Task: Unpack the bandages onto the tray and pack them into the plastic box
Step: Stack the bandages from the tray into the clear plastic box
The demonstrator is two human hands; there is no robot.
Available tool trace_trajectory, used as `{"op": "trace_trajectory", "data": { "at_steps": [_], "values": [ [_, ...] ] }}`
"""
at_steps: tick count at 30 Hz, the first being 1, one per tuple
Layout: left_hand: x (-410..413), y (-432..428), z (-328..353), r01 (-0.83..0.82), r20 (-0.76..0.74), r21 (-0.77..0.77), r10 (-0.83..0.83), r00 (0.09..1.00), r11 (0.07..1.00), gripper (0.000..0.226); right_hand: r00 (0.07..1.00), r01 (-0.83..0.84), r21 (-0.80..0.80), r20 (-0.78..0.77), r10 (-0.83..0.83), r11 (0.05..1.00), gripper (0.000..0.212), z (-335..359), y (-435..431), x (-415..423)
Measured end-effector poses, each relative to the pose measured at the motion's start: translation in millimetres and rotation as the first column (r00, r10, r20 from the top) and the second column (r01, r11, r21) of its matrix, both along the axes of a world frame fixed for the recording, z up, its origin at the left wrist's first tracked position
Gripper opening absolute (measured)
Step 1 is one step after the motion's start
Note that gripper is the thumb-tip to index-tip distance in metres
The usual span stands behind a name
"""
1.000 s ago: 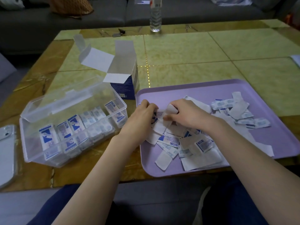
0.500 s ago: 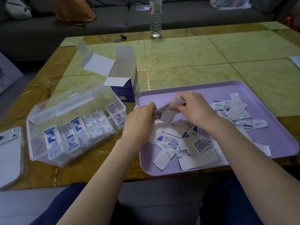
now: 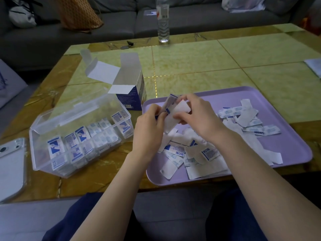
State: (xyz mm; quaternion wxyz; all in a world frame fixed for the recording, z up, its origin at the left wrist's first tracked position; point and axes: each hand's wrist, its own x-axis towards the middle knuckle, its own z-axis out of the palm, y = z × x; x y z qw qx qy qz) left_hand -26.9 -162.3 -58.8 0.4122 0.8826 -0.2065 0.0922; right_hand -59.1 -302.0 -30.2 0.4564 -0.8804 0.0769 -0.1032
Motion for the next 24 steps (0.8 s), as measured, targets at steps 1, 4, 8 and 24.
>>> {"op": "trace_trajectory", "data": {
  "at_steps": [1,4,8,24],
  "values": [
    [-2,-2,1,0.012,-0.013,-0.017,-0.012,1.0,1.0,0.015,1.0,0.008,0.023,0.016,-0.008,1.0,0.037,-2,4,1],
    [-8,-4,4,0.081,-0.067,-0.027,-0.083,0.994,0.996,0.015,0.997,0.022,0.018,0.077,-0.023,1.0,0.055,-5,10,1],
    [-8,0,-2,0.134,-0.054,0.088,-0.129,0.99,0.987,0.008,0.997,0.024,-0.012,0.075,-0.023,1.0,0.044,-7,9,0],
    [-1,8,1,-0.066,-0.005,-0.071,0.066,0.998,0.995,0.013,0.981,0.178,-0.073,0.092,-0.171,0.981,0.009,-10,5,5]
  ]
}}
